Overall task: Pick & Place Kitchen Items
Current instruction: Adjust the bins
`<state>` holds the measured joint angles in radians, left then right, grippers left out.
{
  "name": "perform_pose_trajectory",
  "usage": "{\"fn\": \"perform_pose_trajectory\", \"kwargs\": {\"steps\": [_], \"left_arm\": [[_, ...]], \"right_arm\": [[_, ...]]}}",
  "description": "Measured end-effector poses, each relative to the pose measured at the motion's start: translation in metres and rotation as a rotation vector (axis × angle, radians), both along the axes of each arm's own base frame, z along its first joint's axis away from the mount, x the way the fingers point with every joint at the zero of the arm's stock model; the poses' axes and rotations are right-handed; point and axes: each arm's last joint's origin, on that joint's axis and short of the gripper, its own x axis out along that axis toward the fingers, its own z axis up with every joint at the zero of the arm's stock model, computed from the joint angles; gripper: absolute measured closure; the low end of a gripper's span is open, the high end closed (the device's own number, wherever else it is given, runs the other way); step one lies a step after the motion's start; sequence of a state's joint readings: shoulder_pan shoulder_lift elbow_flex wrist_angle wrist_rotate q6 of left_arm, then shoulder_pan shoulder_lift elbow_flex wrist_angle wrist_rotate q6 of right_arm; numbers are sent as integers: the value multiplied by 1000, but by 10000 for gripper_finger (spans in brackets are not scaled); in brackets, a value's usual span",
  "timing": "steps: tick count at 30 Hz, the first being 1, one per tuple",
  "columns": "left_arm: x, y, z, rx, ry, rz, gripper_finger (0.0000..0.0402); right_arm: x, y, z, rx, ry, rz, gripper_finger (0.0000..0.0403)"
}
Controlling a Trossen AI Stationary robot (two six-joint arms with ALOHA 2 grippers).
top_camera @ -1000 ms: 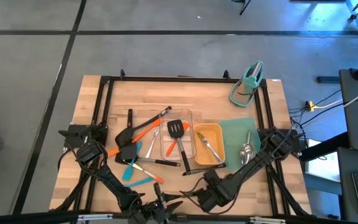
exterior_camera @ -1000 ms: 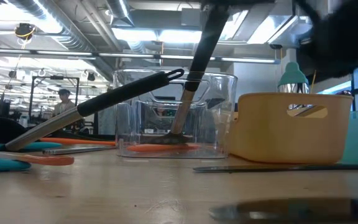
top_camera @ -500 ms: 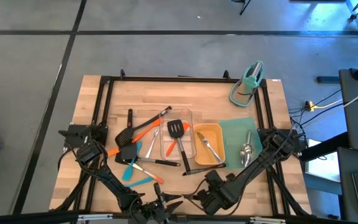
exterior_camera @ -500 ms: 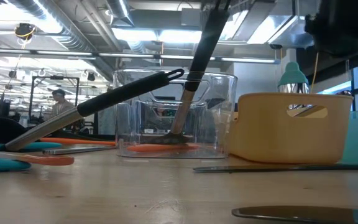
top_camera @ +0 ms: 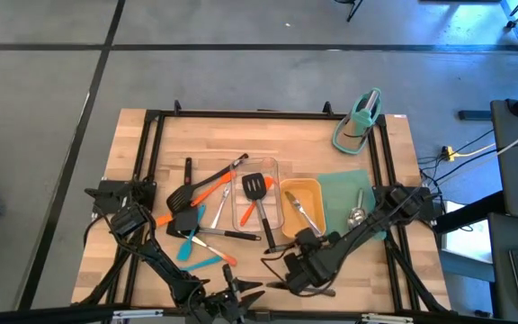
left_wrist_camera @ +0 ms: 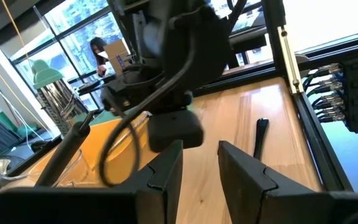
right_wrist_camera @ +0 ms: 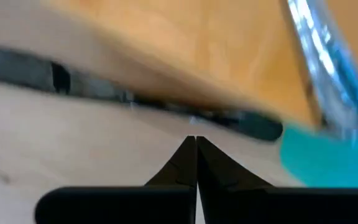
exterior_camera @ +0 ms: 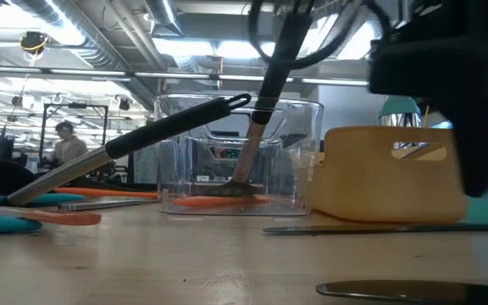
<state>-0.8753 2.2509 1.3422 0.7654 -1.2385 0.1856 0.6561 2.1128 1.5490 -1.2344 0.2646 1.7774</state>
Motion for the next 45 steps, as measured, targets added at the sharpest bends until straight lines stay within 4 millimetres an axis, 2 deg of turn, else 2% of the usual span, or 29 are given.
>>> {"fn": "perform_pose_trajectory", "kwargs": {"steps": [15, 21, 25, 32, 37, 42, 45], "left_arm": [[0, 0, 0, 2, 2, 0, 304], [0, 0, -1, 6, 6, 1, 304], [4, 6, -7, 3, 33, 21, 304], [20, 38, -34, 8, 163, 122, 304], [32, 62, -42, -16, 219, 175, 305], [38, 80, -48, -12, 264, 231, 328], [41, 95, -53, 16, 295, 298, 353]], "right_arm": [[23, -42, 2, -126, -1, -2, 403], [25, -46, 5, -122, -1, 2, 403], [23, -35, 19, -101, -43, 18, 403], [15, 4, 71, -108, -235, 124, 403], [4, 36, 108, -126, -375, 264, 403], [-14, 63, 128, -130, -495, 340, 403], [-24, 75, 132, -147, -541, 374, 403]]}}
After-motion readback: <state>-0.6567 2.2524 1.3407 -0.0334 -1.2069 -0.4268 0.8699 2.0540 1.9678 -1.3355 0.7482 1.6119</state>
